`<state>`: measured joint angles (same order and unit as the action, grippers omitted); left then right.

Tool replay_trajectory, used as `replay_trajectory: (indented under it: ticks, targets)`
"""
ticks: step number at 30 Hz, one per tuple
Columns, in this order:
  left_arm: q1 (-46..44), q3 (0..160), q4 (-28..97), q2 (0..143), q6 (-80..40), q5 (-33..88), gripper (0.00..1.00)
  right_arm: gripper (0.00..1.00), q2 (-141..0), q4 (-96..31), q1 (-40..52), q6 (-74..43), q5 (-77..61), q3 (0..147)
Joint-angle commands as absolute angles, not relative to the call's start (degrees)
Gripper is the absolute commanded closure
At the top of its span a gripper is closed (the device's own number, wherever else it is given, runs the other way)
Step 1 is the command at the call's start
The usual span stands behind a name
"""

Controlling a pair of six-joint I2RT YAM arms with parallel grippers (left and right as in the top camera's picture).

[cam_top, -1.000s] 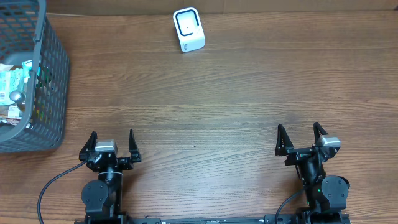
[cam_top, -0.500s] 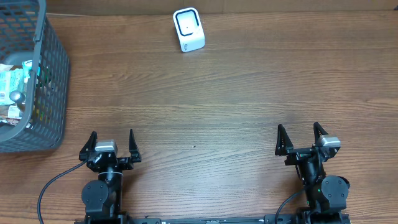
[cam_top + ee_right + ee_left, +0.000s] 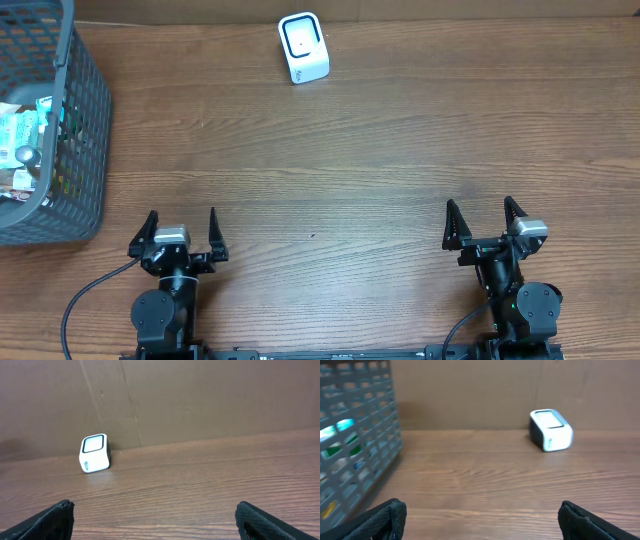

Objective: Scan the item barcode
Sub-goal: 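Raise the left gripper and reach down into the grey basket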

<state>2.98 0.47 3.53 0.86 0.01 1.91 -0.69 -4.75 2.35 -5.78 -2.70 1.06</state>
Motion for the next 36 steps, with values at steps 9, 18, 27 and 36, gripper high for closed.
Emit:
replay_trajectory:
  ticks: [9, 18, 27, 36]
  targets:
    - [2.6, 11.5, 0.2, 0.3, 0.5, 19.6, 0.01, 0.00, -0.2, -4.6, 2.7, -6.0, -2.4, 0.4]
    - [2.6, 32.8, -0.3, 2.2, 5.2, 17.3, 0.00, 0.00, -0.2, -4.6, 2.7, -6.0, -2.4, 0.4]
    - [2.6, 55.1, -5.6, 13.0, 13.8, 14.8, 0.00, 0.00, -0.2, -4.6, 2.7, -6.0, -2.4, 0.4]
    - [2.6, 71.6, -7.5, 27.8, 20.0, 9.2, 0.00, 0.00, -0.2, -4.6, 2.7, -6.0, -2.4, 0.4]
